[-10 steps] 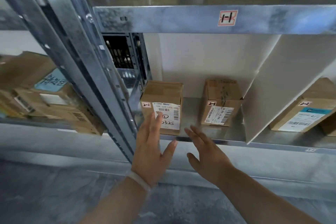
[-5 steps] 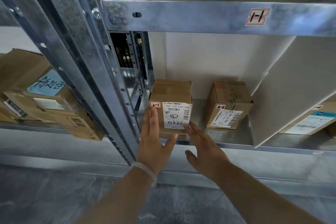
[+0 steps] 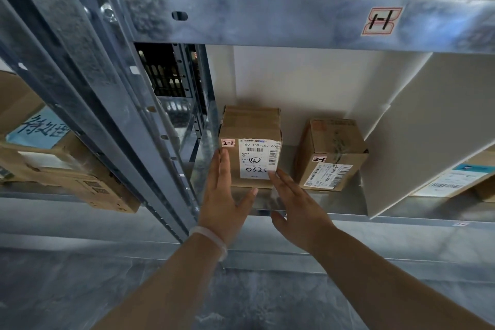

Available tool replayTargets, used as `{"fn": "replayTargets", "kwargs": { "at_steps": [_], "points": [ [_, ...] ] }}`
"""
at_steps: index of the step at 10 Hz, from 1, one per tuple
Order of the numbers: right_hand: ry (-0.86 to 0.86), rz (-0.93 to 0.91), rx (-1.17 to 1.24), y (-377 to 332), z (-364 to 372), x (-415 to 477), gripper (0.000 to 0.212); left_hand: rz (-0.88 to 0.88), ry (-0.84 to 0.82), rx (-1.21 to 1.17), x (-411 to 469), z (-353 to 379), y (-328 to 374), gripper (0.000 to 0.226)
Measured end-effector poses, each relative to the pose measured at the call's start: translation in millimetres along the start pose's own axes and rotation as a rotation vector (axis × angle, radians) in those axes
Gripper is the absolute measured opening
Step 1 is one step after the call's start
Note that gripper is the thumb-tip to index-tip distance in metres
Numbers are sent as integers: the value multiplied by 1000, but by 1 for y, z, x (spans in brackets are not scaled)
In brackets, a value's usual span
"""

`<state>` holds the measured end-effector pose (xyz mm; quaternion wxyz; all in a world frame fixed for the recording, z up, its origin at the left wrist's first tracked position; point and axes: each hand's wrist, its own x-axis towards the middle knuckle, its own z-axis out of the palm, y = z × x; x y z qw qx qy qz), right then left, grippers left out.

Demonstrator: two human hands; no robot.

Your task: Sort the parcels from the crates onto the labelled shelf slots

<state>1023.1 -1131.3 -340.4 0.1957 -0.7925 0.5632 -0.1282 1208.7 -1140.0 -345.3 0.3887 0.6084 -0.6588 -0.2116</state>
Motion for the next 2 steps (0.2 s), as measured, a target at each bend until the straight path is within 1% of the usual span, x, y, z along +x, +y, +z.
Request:
{"fn": "replayTargets", "kwargs": {
  "at_steps": [1, 2],
  "points": [
    [43, -8, -15, 2, -6, -5, 83, 21, 19, 23, -1, -3, 2, 101],
    [138, 3, -48, 0, -20, -16, 79, 166, 96, 183, -5, -11, 12, 99]
  ]
}}
